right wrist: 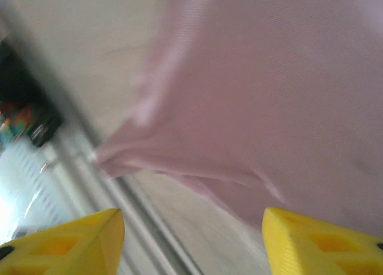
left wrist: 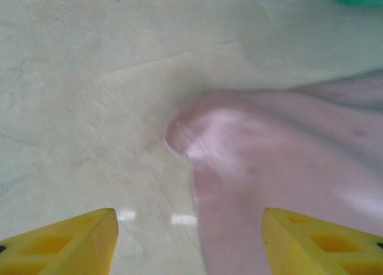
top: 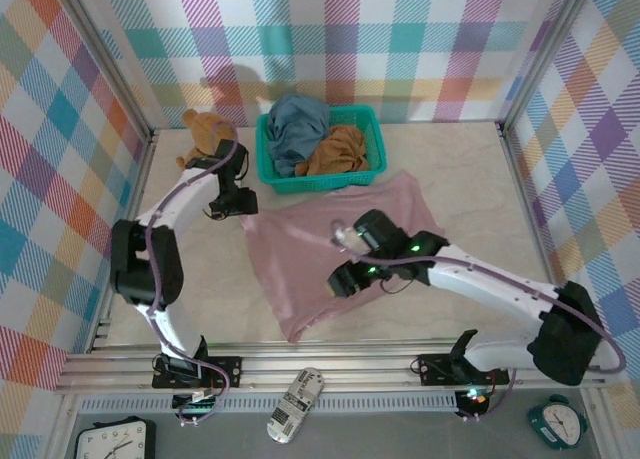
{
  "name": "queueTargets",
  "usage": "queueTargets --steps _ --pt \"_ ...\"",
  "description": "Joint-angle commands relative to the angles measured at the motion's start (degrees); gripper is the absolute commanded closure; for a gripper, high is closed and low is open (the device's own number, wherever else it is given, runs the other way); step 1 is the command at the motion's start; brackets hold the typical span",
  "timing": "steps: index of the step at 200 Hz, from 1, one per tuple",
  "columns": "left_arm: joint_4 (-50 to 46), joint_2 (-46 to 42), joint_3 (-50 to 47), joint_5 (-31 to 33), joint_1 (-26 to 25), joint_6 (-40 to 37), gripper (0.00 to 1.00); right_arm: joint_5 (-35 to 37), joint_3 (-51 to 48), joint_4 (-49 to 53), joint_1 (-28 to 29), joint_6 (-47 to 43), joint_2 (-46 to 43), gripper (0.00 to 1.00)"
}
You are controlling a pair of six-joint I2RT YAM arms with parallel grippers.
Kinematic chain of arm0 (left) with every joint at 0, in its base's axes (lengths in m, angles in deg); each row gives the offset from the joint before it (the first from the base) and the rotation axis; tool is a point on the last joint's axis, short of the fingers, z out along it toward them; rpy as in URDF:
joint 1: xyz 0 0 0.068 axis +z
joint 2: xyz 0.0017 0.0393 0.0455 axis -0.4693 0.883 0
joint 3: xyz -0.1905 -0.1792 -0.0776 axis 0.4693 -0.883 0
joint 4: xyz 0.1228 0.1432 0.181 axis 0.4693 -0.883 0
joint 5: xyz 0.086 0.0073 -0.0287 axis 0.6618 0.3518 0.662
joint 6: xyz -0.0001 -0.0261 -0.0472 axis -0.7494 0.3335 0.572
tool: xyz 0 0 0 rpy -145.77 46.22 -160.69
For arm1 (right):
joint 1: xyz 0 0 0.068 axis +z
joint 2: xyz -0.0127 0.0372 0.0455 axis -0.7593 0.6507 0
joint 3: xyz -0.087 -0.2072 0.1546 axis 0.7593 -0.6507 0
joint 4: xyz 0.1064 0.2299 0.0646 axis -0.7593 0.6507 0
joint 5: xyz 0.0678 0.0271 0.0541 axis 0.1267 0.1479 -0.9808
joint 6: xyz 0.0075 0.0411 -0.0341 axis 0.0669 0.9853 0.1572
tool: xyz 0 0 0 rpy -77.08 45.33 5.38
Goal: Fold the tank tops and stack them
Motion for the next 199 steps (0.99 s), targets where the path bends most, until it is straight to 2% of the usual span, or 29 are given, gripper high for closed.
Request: queueTargets --steps 1,18,36,57,76,103,143,170,199 --pt "-5.8 -6.8 -3.3 -8.7 -2.1 4.4 0.34 9.3 -4.1 11.1 -6.5 18.6 -4.5 0.41" --pt "-4.2 -9.4 -7.5 -15.0 -6.2 9.0 0.34 10.3 -7.5 12.7 -10.2 22.9 -6.3 0.45" --pt "-0.4 -10.6 -12.2 -18.7 -11.1 13.9 0.35 10.7 -10.6 10.6 -11.2 24.9 -5.1 0.5" --pt "3.7 -10.7 -17.1 -20.6 -15.5 17.9 0.38 12.8 -13.1 6.6 -11.8 25.4 -2.4 0.58" --pt "6.1 -10.8 -20.9 -21.3 -17.7 19.7 0.42 15.1 -13.5 3.9 -12.8 25.3 -0.1 0.6" --pt "9.5 -10.1 -26.1 -22.9 -19.2 21.1 0.51 20.7 -14.6 2.6 -15.3 25.8 2.0 0.61" --pt "11.7 -6.5 -29.5 -21.9 -19.4 18.9 0.62 16.8 -14.3 -5.1 -16.6 22.9 7.0 0.57" --pt "10.9 -4.0 -29.5 -19.4 -19.3 16.4 0.67 17.7 -12.8 -6.1 -16.7 20.7 10.2 0.65" --pt "8.9 -1.2 -29.3 -16.1 -19.0 14.5 0.71 18.8 -12.6 -4.2 -16.8 19.9 10.8 0.82"
